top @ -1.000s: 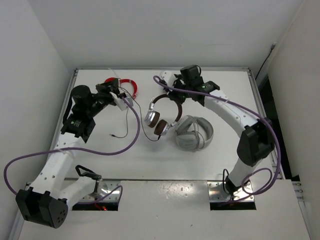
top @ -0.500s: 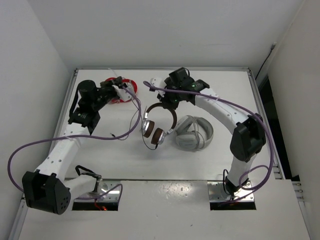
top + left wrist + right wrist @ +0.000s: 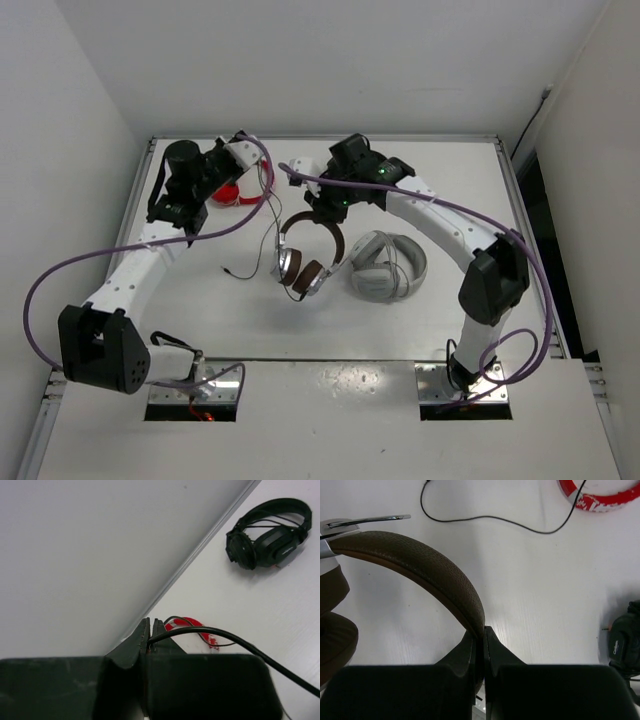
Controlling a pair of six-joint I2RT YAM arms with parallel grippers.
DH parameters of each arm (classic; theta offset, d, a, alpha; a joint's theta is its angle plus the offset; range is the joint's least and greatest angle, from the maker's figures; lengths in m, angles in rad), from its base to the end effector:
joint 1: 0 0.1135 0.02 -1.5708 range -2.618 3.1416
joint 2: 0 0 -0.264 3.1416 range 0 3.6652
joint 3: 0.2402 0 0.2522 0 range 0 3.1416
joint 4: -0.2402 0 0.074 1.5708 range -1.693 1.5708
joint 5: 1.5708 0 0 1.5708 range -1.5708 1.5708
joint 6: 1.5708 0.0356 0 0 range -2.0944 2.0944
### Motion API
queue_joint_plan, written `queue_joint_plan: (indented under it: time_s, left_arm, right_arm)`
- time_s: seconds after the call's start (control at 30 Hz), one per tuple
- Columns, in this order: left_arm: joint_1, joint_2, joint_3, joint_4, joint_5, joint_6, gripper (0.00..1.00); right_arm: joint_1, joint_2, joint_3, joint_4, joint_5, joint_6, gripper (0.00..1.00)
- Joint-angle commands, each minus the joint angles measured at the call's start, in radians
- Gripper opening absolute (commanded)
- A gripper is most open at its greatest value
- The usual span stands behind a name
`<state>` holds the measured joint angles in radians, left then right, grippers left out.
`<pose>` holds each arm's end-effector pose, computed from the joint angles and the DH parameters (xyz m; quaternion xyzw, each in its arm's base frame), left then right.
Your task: Wrap the headphones
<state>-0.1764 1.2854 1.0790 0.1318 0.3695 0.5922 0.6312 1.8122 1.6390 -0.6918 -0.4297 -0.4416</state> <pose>0.2976 -0.0661 0.3674 0.3860 0.6211 0.0063 0.6821 0.3172 0.2502 0.3058 -0.5319 0.7504 0.2311 0.3172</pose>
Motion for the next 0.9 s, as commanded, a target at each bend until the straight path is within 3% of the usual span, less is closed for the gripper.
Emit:
queue_joint_plan:
  time_s: [0.0, 0.43, 0.87]
  left_arm:
    - [0.011, 0.021, 0.051, 0.046, 0.026, -0.141, 0.00]
    - [0.011, 0.133, 0.079, -0.017, 0.134, -0.316, 0.00]
    - [0.011, 0.204, 0.041, -0.055, 0.117, -0.405, 0.00]
  right_arm:
    - [0.007, -0.045, 0.070, 0.012, -0.110, 0.014, 0.00]
    - [0.025, -0.090, 0.079, 0.040, -0.162, 0.014, 0.00]
    - [0.007, -0.143, 0.097, 0.123, -0.162, 0.101, 0.00]
